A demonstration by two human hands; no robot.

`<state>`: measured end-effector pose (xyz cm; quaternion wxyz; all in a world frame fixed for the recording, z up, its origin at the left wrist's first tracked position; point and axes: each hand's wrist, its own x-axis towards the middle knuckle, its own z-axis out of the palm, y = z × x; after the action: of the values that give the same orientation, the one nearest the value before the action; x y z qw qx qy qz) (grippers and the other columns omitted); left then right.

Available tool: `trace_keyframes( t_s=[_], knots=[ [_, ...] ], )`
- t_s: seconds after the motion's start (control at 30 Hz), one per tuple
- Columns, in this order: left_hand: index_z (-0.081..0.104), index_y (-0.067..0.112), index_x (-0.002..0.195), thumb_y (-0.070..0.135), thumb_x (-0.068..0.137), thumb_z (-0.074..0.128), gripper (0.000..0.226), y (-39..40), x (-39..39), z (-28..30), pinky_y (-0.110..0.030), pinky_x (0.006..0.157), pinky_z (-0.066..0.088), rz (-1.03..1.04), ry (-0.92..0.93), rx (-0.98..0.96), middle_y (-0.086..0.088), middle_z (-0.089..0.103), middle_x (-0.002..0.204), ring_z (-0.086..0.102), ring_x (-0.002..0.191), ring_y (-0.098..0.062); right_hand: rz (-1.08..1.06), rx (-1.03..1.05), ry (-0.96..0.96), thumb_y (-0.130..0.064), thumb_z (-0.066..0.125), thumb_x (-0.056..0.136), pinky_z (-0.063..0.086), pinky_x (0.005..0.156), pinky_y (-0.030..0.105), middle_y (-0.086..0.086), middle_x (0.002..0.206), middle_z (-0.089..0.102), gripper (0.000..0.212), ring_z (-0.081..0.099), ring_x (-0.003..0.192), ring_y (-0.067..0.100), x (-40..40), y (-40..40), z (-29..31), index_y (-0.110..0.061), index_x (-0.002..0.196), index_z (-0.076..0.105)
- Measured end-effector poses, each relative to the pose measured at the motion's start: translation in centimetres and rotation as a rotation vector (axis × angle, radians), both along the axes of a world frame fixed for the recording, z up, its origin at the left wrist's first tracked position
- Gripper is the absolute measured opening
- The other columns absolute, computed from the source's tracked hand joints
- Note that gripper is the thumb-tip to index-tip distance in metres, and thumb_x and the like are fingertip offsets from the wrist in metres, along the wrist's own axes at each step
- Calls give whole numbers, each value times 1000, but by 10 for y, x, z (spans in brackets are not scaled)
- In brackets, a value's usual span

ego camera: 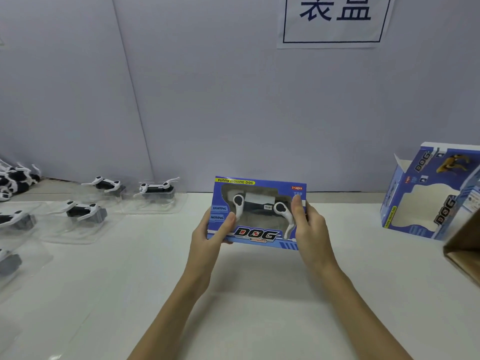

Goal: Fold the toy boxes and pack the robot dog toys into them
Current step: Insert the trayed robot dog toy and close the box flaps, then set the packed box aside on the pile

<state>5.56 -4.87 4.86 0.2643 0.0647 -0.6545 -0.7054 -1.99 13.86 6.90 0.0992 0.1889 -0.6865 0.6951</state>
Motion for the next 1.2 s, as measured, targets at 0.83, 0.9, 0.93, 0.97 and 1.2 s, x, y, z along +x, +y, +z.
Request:
trace_keyframes(
  t_s=[0.83, 0.9, 0.93, 0.97, 1.2],
  knots=[
    [52, 34, 148, 43, 80, 86, 76, -11, -9, -1, -39, 90, 60, -317, 66, 122, -6, 66, 141, 67, 124, -31, 511, 303, -403, -65, 63, 92, 61, 68, 35, 16, 106, 78, 65, 76, 87, 34, 6, 27, 22, -7, 120, 69],
    [50, 37, 149, 54, 87, 78, 70, -15, -9, -1, -43, 91, 61, -340, 52, 129, -6, 66, 141, 68, 122, -29, 491, 324, -346, -65, 64, 93, 59, 65, 33, 15, 104, 78, 63, 76, 85, 35, 8, 31, 27, -8, 118, 70],
    [50, 39, 148, 59, 89, 71, 66, -14, -10, 0, -44, 90, 61, -306, 34, 158, -7, 67, 138, 71, 116, -27, 439, 290, -326, -67, 65, 89, 59, 63, 33, 17, 101, 78, 68, 75, 80, 34, 8, 32, 31, -5, 117, 69],
    [51, 39, 145, 62, 88, 64, 63, -12, -10, 1, -44, 88, 59, -249, 9, 201, -8, 68, 134, 74, 108, -25, 377, 222, -309, -68, 66, 84, 59, 62, 34, 19, 97, 78, 73, 74, 77, 33, 7, 33, 36, -2, 115, 70],
    [76, 16, 119, 65, 94, 45, 64, -16, -7, -4, -47, 81, 53, -135, -107, 182, -15, 72, 118, 72, 90, -32, -88, -727, 17, -53, 82, 81, 64, 80, 40, 14, 104, 68, 68, 72, 90, 27, -9, 79, 61, -8, 125, 54]
  ],
)
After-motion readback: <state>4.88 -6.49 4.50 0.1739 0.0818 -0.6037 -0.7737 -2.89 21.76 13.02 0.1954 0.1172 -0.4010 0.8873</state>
